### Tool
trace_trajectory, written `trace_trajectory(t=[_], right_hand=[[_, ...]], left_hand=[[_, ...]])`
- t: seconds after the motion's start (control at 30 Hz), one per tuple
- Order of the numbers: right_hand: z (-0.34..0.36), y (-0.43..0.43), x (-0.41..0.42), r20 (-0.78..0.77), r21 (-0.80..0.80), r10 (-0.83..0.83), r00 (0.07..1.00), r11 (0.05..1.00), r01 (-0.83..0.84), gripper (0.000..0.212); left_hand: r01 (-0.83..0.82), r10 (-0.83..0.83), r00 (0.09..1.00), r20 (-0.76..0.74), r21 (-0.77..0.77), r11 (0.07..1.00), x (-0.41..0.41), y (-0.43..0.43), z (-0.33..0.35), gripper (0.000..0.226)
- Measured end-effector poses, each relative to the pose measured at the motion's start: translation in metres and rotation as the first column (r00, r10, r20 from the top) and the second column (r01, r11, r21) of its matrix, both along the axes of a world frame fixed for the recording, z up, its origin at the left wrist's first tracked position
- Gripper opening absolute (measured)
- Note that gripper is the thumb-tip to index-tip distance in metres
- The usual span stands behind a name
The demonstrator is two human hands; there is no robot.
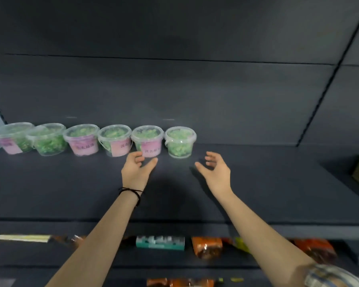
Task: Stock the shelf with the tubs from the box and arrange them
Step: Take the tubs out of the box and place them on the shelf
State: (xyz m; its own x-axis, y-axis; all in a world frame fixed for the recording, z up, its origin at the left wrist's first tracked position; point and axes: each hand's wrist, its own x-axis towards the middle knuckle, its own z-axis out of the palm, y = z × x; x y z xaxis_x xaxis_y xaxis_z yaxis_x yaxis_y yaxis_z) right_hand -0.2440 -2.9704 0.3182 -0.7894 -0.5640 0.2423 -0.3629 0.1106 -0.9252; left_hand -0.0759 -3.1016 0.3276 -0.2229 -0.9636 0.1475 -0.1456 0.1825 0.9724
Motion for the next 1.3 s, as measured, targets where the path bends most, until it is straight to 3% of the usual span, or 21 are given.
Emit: trace_trajectory(t=[0.2, 0.43, 0.67, 0.83, 1.07, 1.2, 1.3], right_hand=[[0.004, 0.120, 0.043, -0.014, -0.007, -0.053, 0.999, 0.999, 0.053, 0.059], [-0.018, 0.275, 0.054, -0.042, 0.126, -0.192, 0.981, 0.973, 0.195, 0.067], [-0.089, 0.415, 0.020, 0.033, 0.346, -0.336, 0.941, 0.888, 0.304, 0.076], [-0.156, 0.500, -0.024, 0.103, 0.478, -0.346, 0.932, 0.839, 0.259, 0.070], [-0.276, 0.571, -0.091, 0.223, 0.698, -0.204, 0.953, 0.716, -0.010, 0.075], [-0.348, 0.589, -0.125, 0.278, 0.750, -0.201, 0.939, 0.657, -0.081, 0.079], [-0.391, 0.596, -0.148, 0.277, 0.772, -0.216, 0.936, 0.630, -0.083, 0.084]], left_hand=[[0.137, -0.138, 0.990, -0.003, -0.053, 0.989, 0.041, 0.100, 0.007, 0.057], [0.346, -0.346, 0.938, 0.010, -0.020, 0.938, 0.051, 0.226, -0.025, 0.047], [0.583, -0.588, 0.759, 0.280, 0.111, 0.805, -0.001, 0.340, -0.103, 0.063], [0.574, -0.662, 0.618, 0.424, 0.332, 0.749, -0.055, 0.418, -0.176, 0.068], [0.403, -0.655, 0.563, 0.504, 0.525, 0.750, -0.110, 0.515, -0.298, 0.067], [0.337, -0.658, 0.519, 0.546, 0.577, 0.744, -0.136, 0.533, -0.370, 0.086], [0.409, -0.675, 0.465, 0.573, 0.537, 0.738, -0.159, 0.532, -0.407, 0.089]])
